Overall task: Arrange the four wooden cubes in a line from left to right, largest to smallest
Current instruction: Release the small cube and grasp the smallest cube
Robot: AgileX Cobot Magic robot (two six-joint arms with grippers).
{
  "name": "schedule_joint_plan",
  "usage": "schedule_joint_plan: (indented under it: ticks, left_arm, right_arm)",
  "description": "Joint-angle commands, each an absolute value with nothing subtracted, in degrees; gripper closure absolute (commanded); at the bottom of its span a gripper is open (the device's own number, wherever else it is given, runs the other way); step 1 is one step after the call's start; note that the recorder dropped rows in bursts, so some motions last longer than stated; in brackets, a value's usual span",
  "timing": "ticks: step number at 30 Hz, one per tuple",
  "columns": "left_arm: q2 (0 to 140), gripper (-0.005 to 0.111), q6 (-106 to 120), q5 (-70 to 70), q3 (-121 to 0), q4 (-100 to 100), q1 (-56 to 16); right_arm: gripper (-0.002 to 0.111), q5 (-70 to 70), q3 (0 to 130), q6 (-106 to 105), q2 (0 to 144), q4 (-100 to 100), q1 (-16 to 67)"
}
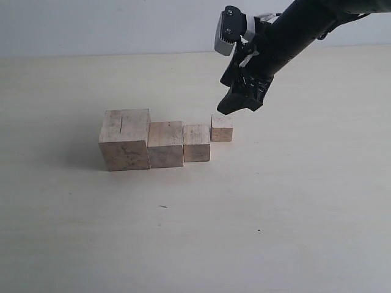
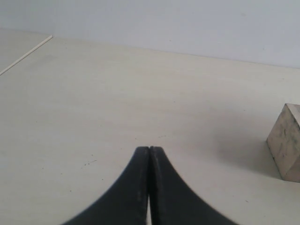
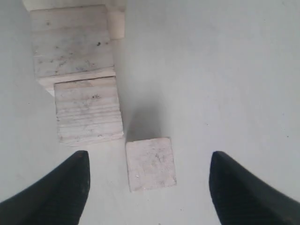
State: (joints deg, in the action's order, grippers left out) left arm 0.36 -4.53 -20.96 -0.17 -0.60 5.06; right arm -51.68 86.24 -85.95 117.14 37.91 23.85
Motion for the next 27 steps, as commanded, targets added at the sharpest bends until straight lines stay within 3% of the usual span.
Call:
schedule_joint_plan:
  ticks: [1,10,27]
  left_arm:
    - [0.0,0.107,-4.8,-20.3,0.0,0.0,5.3]
    - [0.0,0.107,-4.8,-20.3,0.0,0.0,5.3]
    - [0.0,0.107,-4.8,-20.3,0.0,0.0,5.3]
  right_arm:
    - [0.041,-50.1,86.1,-85.0,117.1,37.6,22.5]
    - [0.041,-48.6,86.1,-88.7,123.1,47.7,18.3]
    - [0.041,-55.1,86.1,-97.5,128.0,51.7,18.2]
